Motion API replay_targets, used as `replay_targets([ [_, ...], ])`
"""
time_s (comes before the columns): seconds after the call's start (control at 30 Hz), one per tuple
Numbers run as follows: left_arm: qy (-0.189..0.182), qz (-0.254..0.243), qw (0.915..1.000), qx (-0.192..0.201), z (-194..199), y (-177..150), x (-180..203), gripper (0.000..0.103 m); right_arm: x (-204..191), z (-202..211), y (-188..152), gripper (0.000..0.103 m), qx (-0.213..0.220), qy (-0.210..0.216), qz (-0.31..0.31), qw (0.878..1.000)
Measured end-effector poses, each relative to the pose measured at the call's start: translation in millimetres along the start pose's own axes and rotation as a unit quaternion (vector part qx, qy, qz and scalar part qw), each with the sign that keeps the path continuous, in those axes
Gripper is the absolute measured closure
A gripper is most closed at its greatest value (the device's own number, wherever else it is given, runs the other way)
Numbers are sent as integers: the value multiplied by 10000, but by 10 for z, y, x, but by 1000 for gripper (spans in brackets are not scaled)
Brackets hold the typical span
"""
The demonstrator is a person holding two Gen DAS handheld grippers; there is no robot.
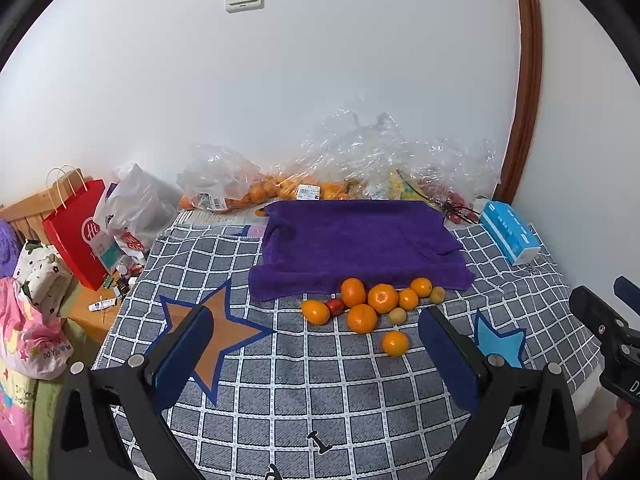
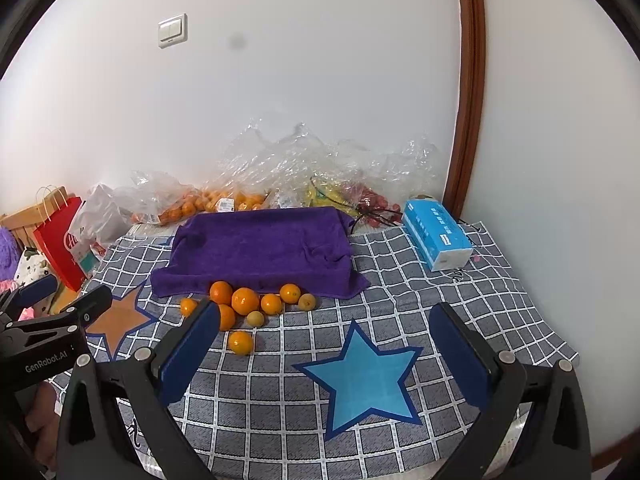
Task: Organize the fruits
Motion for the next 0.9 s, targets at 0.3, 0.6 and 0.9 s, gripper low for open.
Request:
replay_targets([
  [0.3,9,-21,10000,-28,-5,-12,25,0,14,11,-2,1,-14,-10,-14,10000],
  [0.6,37,-32,10000,27,20,10,50,0,45,15,-10,1,2,-5,-60,10000],
  [0.9,29,-32,10000,4,36,2,65,0,45,23,-43,1,-1,5,-73,10000],
])
Point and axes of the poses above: each gripper's, at about its wrist camera, not at the fingertips, and z roughly against the way its jaws point, x to its right, y to its top, the point moved 7 cm from there along -z, roughly the way its jaws point, and after that the axes turned 15 degrees about y, right-handed, at the moved point
